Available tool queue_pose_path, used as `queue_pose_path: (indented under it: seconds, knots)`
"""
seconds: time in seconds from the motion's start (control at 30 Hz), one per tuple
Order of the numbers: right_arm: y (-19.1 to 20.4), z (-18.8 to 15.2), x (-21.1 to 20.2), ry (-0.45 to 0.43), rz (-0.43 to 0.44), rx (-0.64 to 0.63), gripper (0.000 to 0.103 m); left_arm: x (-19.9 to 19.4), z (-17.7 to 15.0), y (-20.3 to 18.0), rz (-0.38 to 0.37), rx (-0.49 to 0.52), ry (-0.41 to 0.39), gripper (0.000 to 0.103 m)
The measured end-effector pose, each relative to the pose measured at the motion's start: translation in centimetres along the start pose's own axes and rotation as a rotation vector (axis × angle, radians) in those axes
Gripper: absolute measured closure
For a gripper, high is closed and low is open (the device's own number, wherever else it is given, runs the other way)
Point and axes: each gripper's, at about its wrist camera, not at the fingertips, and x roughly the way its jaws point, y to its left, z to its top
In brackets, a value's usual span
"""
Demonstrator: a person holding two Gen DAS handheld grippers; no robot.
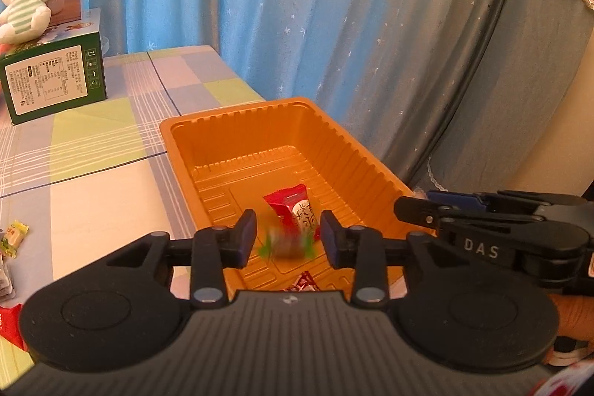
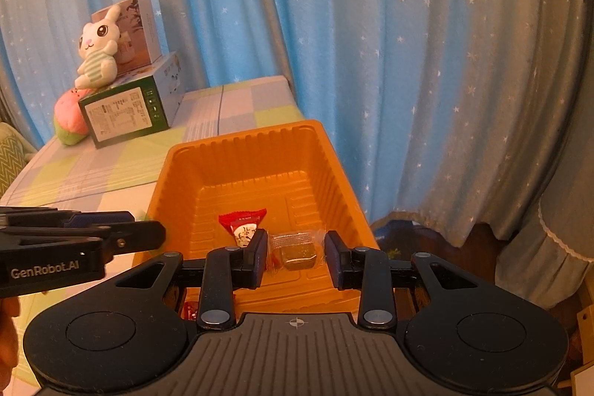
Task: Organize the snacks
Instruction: 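Carry both candies over the orange tray and open both tools to release them, then withdraw both tools from the tray toward the remaining candies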
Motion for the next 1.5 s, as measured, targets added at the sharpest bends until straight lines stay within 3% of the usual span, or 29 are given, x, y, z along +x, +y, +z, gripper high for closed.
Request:
queue_pose_path:
  seconds: [0.47,0.53,0.57,0.6,1.0,1.23,1.5]
  knots:
    - [0.3,0.5,0.5,-0.002,0.066,0.044,0.069,-2.6,-2.4,3.1,0.064,-0.069,0.008,0.068]
    - [-0.1,0.7,0.9,0.001,0.106,0.086,0.056,-3.1,-2.8,3.4,0.068,-0.081,0.008,0.067]
    - [-0.2,0.7,0.9,0.002,0.112,0.103,0.043,-3.4,-3.1,3.5,0.073,-0.085,0.007,0.064]
    - [-0.3,0.8,0.9,-0.004,0.114,0.115,0.038,-3.8,-3.3,3.7,0.080,-0.088,0.005,0.058]
    - [1.9,1.6,-3.2,-0.048,0.146,0.123,0.037,-10.4,-6.6,5.7,0.168,-0.134,-0.035,0.050]
    - [6.1,1.1,-6.4,-0.095,0.219,0.093,0.037,-14.6,-9.2,8.1,0.246,-0.179,-0.054,0.049]
    - [12.2,-1.3,-6.8,-0.060,0.286,0.001,0.037,-18.9,-12.2,11.7,0.353,-0.229,-0.076,0.048]
